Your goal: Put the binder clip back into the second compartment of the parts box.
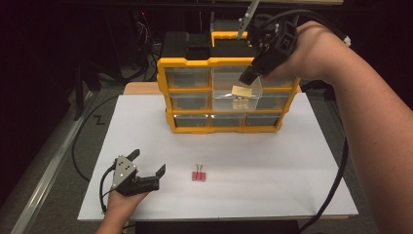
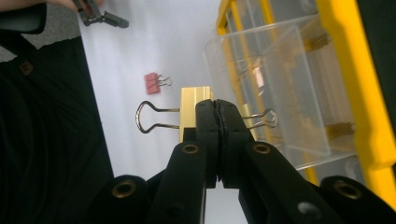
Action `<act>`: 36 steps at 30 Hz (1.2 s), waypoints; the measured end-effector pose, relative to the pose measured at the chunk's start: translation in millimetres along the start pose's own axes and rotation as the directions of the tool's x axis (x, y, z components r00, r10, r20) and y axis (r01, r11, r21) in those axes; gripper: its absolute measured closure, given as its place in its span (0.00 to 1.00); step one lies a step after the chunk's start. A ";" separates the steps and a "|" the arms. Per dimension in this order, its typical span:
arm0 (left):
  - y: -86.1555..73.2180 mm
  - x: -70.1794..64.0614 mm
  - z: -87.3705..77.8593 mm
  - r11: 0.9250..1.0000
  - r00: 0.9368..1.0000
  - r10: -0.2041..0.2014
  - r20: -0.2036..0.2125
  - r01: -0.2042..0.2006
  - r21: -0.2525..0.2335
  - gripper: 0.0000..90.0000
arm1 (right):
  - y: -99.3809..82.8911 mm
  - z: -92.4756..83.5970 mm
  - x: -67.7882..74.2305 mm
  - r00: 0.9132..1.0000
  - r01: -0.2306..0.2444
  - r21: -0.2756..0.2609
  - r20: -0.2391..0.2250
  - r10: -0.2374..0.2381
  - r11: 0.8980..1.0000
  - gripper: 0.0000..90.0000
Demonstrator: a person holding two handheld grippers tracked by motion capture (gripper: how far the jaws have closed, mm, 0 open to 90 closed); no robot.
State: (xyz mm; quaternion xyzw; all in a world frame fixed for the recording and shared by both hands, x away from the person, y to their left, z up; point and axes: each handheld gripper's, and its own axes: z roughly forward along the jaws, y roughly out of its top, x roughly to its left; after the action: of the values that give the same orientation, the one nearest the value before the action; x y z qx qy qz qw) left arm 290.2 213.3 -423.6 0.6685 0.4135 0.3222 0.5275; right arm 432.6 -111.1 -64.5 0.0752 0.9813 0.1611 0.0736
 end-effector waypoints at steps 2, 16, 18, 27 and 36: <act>0.1 0.2 -0.3 1.000 1.000 -0.002 0.000 0.002 -0.002 0.00 | 3.6 0.5 -2.4 1.000 -0.002 -0.002 0.003 0.002 1.000 1.00; 0.1 1.4 -0.9 1.000 1.000 -0.004 0.001 0.004 -0.001 0.00 | 23.0 11.3 -21.0 1.000 -0.017 0.015 0.020 0.017 1.000 1.00; 0.0 1.4 -0.8 1.000 1.000 -0.004 0.001 0.004 -0.001 0.00 | 24.6 13.0 -23.3 0.999 -0.027 0.017 0.022 0.027 0.999 1.00; -0.1 1.7 -0.5 1.000 1.000 -0.008 0.002 0.008 -0.003 0.00 | 27.3 19.8 -34.6 0.998 -0.052 0.023 0.045 0.051 0.998 1.00; -0.1 1.8 -0.8 1.000 1.000 -0.005 0.001 0.005 -0.001 0.00 | 28.9 31.1 -42.8 0.996 -0.075 0.033 0.057 0.073 0.997 1.00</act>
State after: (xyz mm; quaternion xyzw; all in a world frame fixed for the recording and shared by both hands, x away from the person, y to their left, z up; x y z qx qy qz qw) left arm 290.3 215.2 -423.5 0.6674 0.4147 0.3206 0.5289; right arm 483.3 -81.8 -79.1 0.1171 0.9781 0.1445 0.0936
